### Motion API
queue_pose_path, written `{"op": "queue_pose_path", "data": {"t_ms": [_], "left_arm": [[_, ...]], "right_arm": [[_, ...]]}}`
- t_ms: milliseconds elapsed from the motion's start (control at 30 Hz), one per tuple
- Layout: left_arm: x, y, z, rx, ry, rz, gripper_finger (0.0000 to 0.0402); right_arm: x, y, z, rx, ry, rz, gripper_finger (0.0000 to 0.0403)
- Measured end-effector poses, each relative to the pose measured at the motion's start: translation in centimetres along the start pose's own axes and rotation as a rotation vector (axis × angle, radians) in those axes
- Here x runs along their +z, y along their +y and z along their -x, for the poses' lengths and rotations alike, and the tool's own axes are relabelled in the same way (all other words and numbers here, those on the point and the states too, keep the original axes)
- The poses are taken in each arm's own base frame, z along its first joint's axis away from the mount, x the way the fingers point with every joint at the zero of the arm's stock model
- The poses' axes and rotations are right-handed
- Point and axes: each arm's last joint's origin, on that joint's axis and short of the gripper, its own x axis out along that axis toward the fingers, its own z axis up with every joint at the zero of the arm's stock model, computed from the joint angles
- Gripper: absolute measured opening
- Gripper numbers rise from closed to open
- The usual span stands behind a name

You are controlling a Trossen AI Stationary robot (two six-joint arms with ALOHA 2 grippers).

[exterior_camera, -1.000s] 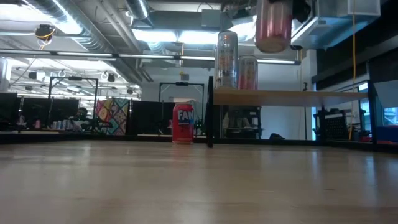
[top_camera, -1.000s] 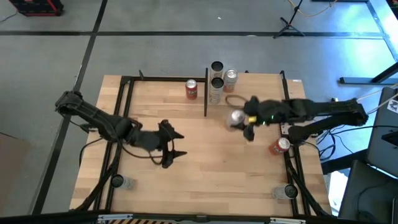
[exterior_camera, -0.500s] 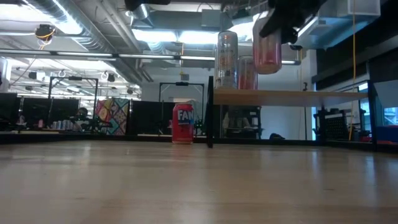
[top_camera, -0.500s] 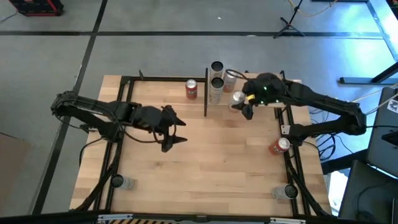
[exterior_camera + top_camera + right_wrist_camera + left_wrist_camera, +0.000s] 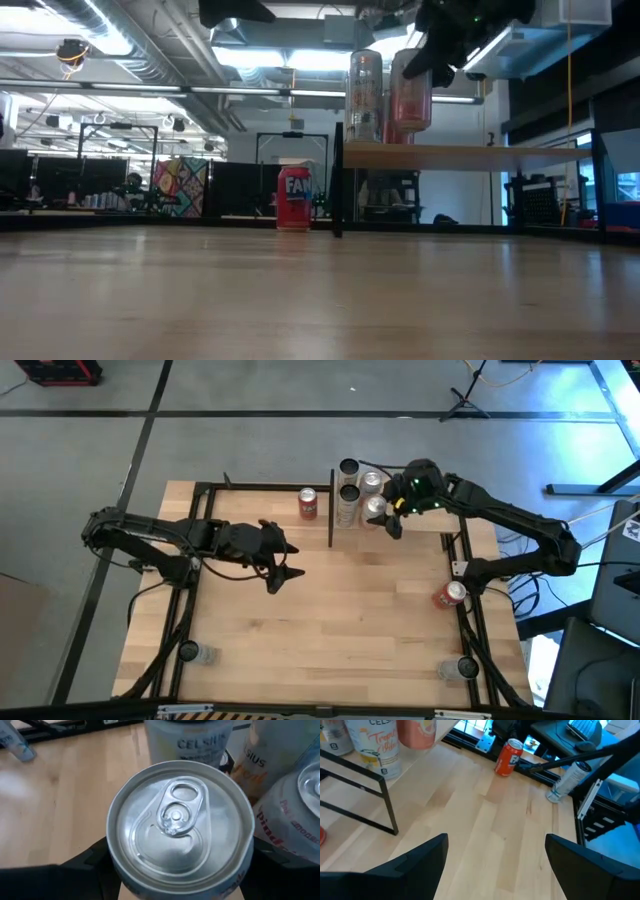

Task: Place canned beverage on shelf
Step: Put the white soda can onto the shelf

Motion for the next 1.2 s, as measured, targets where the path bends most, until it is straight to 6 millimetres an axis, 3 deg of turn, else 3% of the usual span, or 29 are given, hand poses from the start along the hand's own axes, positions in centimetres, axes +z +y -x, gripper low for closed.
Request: {"op": "queue_pose_path", "data": {"t_ms": [333,767,1200], "left_arm": [[0.3,0.0,0.0,0.012,-0.032,0.013,0.033],[0.3,0.0,0.0,0.012,-0.032,0.013,0.033],[0.3,0.0,0.0,0.007,-0.029,0.013,0.033]], "right_arm": [[-0.4,-0.7,-2.4,0.004,0.056,0.031,0.0279],[-0.7,-2.5,-1.9,-0.034,0.048,-0.011,0.0283],[-0.6,-2.5,-1.8,-0.035,0.041,0.014,0.0355]]}}
